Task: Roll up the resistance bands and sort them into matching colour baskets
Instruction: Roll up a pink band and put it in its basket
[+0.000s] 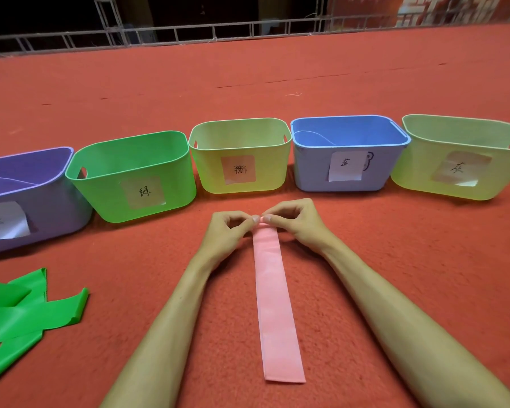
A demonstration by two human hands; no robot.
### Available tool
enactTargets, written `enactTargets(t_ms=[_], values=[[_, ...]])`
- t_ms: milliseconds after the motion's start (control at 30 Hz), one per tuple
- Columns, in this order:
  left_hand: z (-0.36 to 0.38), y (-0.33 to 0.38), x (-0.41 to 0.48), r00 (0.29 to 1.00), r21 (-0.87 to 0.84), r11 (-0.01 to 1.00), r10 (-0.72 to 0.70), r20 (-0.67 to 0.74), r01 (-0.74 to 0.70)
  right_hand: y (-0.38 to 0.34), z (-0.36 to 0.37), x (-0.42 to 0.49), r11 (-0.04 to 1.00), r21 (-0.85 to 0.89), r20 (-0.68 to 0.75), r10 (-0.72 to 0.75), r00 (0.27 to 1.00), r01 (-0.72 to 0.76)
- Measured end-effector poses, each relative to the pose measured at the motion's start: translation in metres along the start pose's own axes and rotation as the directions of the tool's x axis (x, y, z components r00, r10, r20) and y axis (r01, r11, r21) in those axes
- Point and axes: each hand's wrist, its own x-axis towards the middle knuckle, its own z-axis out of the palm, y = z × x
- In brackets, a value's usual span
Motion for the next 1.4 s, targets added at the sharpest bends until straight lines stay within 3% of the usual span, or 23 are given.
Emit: enactTargets(t_ms=[433,667,800,1000,1133,1400], values=[[-0.0037,-0.0025,-0.001,0.999,-0.035,0.998,0.048,0.005,-0.048,-0.0026,0.0004,-0.0007,0.995,-0.049,0.051,0.094,0.994,-0.091],[-0.0014,-0.0022,0.0005,1.0,-0.019,1.0,0.015,0.005,-0.015,-0.0041,-0.0013,-0.0028,1.0,-0.019,0.056,0.008,0.998,-0.007],[-0.0025,-0.0037,0.0009,1.0,0.01,1.0,0.018,0.012,-0.018,-0.0047,-0.0005,-0.0056,0.996,0.032,0.043,0.077,0.996,-0.078],[-0.0028,-0.0016,-0.0009,0.999,-0.018,0.999,0.039,-0.005,-0.039,-0.0057,-0.0006,-0.0034,0.999,-0.028,0.051,0.025,0.998,-0.024],[-0.0054,-0.0045,-0.0001,0.998,-0.016,0.998,0.06,-0.005,-0.061,-0.0043,0.0023,-0.0046,0.993,0.0,0.045,0.114,0.992,-0.114],[-0.002,-0.0044,0.0001,1.0,-0.037,0.999,0.011,0.002,-0.011,-0.006,-0.0002,-0.0055,0.998,0.006,0.044,0.056,0.997,-0.056]])
